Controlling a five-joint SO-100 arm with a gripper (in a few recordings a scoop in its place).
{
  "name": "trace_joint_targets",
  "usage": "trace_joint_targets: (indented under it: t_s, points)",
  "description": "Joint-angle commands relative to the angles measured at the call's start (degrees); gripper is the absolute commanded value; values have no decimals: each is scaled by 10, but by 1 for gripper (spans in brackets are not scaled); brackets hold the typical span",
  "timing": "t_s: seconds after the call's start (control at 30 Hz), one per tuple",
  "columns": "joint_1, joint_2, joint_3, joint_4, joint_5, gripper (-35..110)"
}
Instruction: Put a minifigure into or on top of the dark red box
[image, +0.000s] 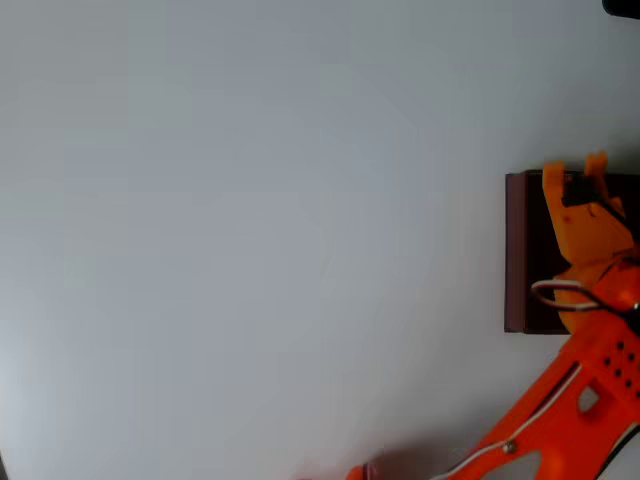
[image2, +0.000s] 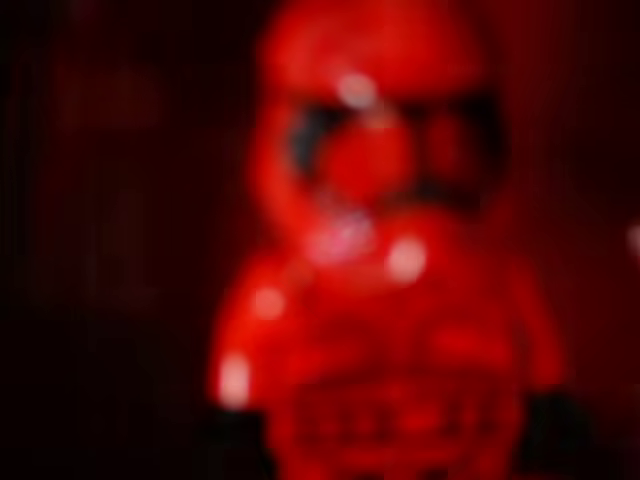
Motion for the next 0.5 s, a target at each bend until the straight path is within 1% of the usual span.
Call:
trace_joint_targets:
  t_s: [0.0,0.17,0.27,0.47]
  points:
    - [23,-20,-42,6,4,0]
    - [27,-40,-62,14,4,1]
    - [27,-40,-69,25,8,11]
    - [17,-19,-76,57,-1,22]
